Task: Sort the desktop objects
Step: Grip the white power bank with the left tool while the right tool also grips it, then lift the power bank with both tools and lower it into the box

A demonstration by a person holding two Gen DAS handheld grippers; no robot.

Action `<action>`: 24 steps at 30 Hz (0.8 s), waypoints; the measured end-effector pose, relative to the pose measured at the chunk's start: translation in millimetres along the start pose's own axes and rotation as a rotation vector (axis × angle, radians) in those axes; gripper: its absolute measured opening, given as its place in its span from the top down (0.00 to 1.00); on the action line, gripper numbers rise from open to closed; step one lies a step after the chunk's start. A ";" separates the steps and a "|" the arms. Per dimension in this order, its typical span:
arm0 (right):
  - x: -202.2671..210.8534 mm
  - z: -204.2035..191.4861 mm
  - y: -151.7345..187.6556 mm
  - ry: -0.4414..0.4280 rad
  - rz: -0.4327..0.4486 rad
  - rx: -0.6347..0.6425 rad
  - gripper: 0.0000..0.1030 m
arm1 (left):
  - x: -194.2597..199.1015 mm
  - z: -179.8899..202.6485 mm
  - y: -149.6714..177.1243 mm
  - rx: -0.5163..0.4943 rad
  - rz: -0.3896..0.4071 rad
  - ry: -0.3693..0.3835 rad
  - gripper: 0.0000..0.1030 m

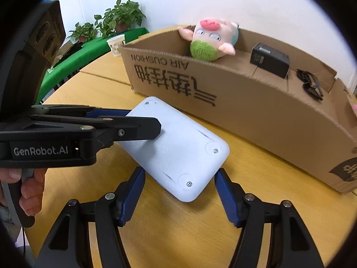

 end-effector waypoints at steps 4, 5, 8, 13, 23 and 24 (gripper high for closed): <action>21.4 -0.7 -13.1 -0.004 0.068 0.004 0.37 | 28.2 11.9 -14.7 -0.029 0.067 -0.027 0.60; 26.4 -0.9 -16.7 -0.008 0.084 0.004 0.37 | 36.8 14.8 -19.5 -0.039 0.086 -0.032 0.60; 48.2 -0.4 -32.7 -0.034 0.153 -0.005 0.37 | 58.8 25.5 -35.0 -0.069 0.135 -0.040 0.60; 80.1 10.0 -55.6 -0.012 0.240 0.001 0.37 | 84.3 55.5 -70.8 -0.158 0.201 -0.045 0.60; 154.8 78.1 -111.4 0.136 0.366 -0.019 0.37 | 99.5 129.2 -160.1 -0.298 0.320 0.060 0.60; 158.8 83.1 -116.5 0.149 0.369 -0.017 0.37 | 98.1 132.2 -168.4 -0.295 0.322 0.074 0.60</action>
Point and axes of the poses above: each gripper's, at about its wrist camera, not at the fingertips, and x roughly against the way its jaws point, z to its right, y to its underside, the point moved 6 cm from there along -x, roughly the way its jaws point, and after that the axes turned 3 degrees about -z, right-handed, at the moved point
